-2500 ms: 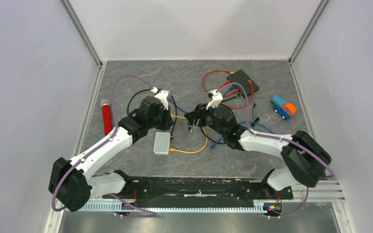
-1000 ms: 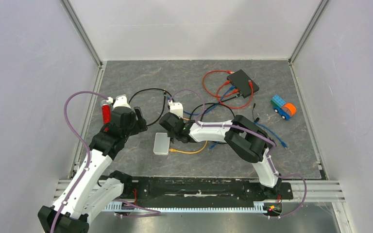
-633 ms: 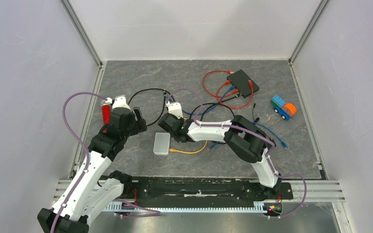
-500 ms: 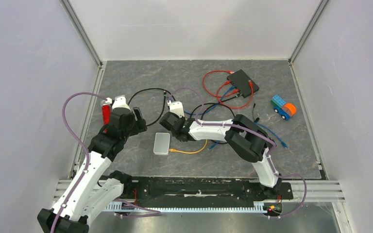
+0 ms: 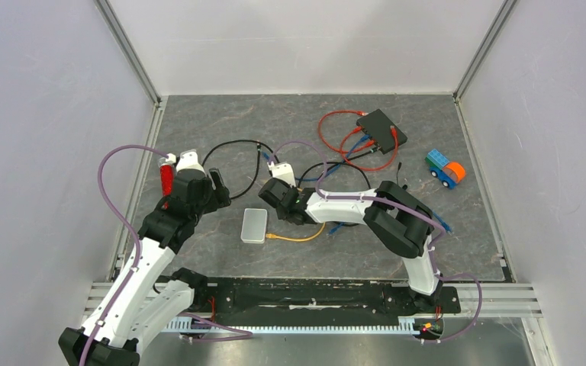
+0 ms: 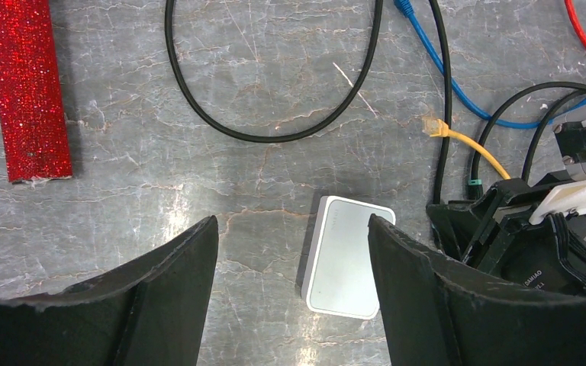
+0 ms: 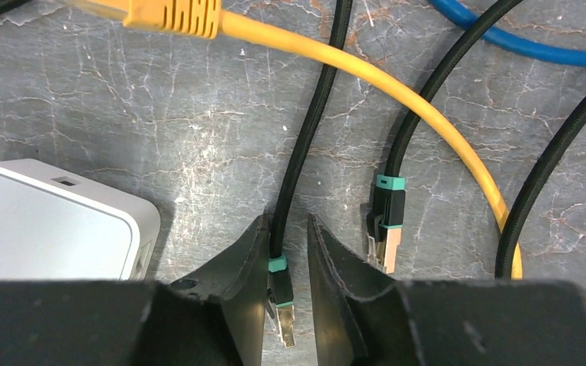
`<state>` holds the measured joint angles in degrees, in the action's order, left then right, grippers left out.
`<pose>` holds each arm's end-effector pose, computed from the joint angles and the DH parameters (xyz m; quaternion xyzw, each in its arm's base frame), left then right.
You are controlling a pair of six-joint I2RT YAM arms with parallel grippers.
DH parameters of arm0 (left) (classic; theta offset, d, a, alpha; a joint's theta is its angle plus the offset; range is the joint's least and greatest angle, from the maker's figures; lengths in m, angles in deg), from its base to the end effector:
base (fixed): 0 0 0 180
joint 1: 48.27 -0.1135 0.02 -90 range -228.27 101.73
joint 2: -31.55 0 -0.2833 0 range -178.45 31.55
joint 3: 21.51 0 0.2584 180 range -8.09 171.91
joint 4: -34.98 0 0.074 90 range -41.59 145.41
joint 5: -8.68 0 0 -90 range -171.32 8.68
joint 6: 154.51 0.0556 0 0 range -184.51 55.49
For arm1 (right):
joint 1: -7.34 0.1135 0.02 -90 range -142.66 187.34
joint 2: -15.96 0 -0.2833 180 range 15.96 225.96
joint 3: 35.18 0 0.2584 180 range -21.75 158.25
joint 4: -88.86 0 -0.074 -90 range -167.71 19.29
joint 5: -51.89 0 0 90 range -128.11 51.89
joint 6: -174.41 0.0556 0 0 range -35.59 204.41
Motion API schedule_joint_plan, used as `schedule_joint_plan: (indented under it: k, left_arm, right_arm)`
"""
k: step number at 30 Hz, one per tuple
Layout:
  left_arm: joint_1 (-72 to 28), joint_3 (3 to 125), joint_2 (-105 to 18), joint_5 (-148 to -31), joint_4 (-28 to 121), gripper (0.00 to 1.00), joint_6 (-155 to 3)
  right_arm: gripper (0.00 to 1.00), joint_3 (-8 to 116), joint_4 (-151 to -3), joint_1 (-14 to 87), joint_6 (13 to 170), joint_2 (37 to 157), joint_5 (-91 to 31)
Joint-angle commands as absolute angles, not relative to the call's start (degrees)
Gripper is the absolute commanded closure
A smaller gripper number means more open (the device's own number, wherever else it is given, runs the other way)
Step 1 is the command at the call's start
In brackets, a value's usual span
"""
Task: Insert the plug into the switch port
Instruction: Pick up the connector from the center of the board.
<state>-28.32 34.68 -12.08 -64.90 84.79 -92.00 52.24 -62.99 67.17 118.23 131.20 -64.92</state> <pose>0.1638 -0.0427 0.2881 -0.1216 0.8806 -0.0597 0.4540 0.2421 0.3665 0.1467 -0.1432 0.9216 0.0559 0.3564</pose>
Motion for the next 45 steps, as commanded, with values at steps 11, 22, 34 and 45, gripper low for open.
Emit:
schedule_joint_plan:
  k: [11,22,34,45]
  left_arm:
    - [-28.7,34.4,-11.6,-66.5,83.9,0.23,-93.5]
    - [-28.7,34.3,-10.8,-67.1,84.3,0.24,-93.5]
    - [-28.8,36.4,-9.1,-68.3,86.0,0.25,-93.8]
    - [-28.7,36.4,-7.6,-73.1,82.6,0.25,-91.6]
  right_arm:
    - [0.76,50.3,-56.2,69.5,115.3,130.9,-59.7]
    - [0.92,46.4,-59.4,69.8,114.3,129.7,-61.3]
    - [1.00,53.4,-86.5,66.2,103.3,122.2,-39.6]
    - [1.00,60.2,-100.2,59.5,109.0,122.7,-41.3]
